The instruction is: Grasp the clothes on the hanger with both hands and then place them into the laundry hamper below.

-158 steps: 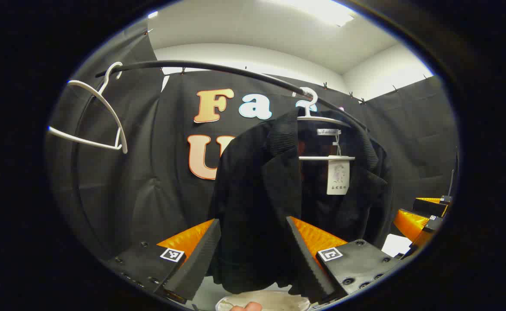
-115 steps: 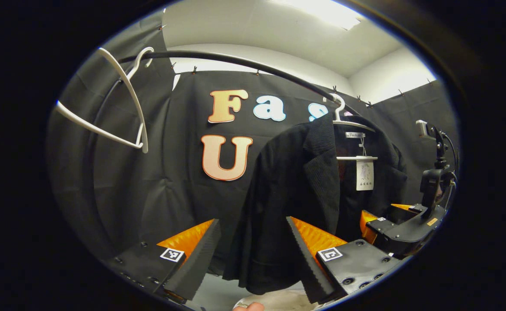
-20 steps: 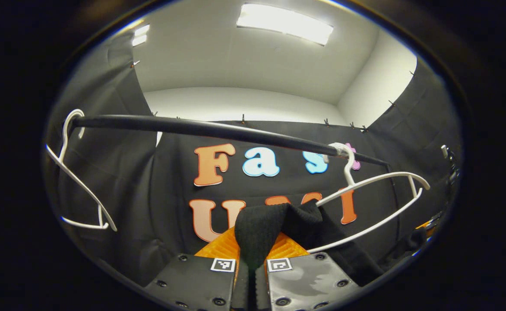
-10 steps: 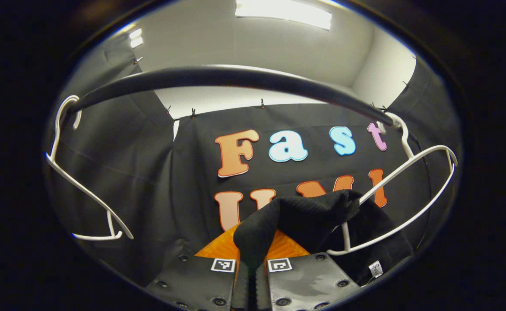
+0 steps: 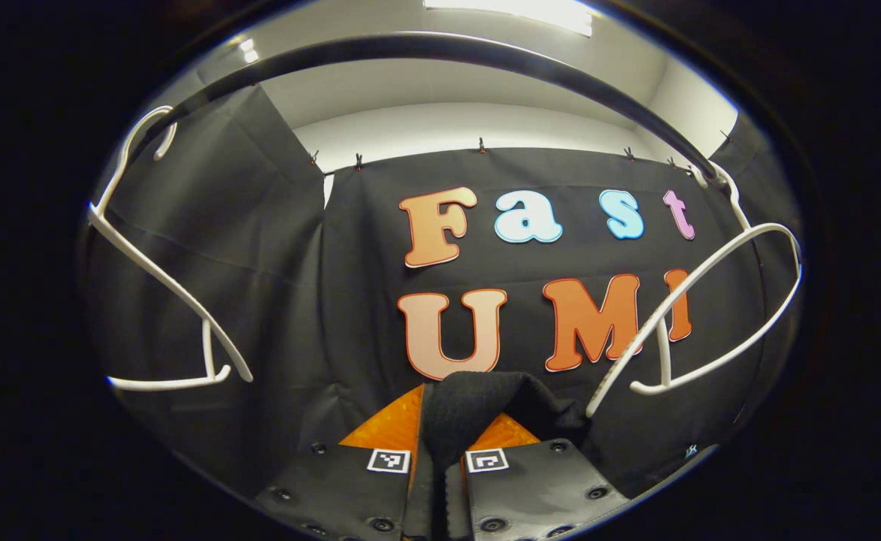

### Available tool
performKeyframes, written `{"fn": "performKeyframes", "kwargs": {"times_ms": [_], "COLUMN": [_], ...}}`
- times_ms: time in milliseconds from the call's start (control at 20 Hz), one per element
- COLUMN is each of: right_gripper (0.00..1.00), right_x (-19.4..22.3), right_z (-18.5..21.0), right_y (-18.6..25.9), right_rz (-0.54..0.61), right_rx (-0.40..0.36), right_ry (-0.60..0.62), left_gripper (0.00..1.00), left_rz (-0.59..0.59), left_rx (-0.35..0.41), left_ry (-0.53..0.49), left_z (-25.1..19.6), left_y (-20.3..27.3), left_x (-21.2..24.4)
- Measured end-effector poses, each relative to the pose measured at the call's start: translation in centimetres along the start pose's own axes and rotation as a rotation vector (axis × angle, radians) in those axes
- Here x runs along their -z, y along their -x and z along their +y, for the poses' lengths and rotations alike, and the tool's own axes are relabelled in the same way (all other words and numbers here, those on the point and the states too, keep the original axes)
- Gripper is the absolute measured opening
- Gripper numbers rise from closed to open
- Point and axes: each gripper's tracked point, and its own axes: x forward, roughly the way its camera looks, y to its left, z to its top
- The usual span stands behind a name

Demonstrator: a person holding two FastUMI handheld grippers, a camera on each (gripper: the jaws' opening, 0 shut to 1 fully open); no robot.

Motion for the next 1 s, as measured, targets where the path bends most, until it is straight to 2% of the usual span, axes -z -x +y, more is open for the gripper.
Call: {"fn": "performKeyframes", "kwargs": {"times_ms": [350, 550, 750, 950, 1000], "right_gripper": [0.01, 0.01, 0.01, 0.01, 0.01], "right_x": [0.9, 1.9, 4.3, 8.1, 9.5], "right_z": [3.6, 4.9, 5.9, 6.0, 5.6], "right_y": [-0.1, 0.3, 0.2, 0.7, 0.8], "right_rz": [0.021, 0.022, 0.053, 0.119, 0.144], "right_rx": [-0.063, -0.061, -0.046, 0.004, 0.027], "right_ry": [0.018, 0.016, 0.025, -0.007, -0.019], "left_gripper": [0.13, 0.13, 0.13, 0.16, 0.13], "left_rz": [0.078, 0.130, 0.193, 0.292, 0.318], "left_rx": [0.043, 0.088, 0.144, 0.191, 0.196], "left_ry": [-0.016, -0.001, 0.026, 0.045, 0.032], "left_z": [-0.9, -2.6, -4.7, -6.8, -7.1], "left_y": [3.8, 5.6, 7.8, 10.4, 11.1], "left_x": [2.4, 4.3, 7.7, 13.0, 14.6]}}
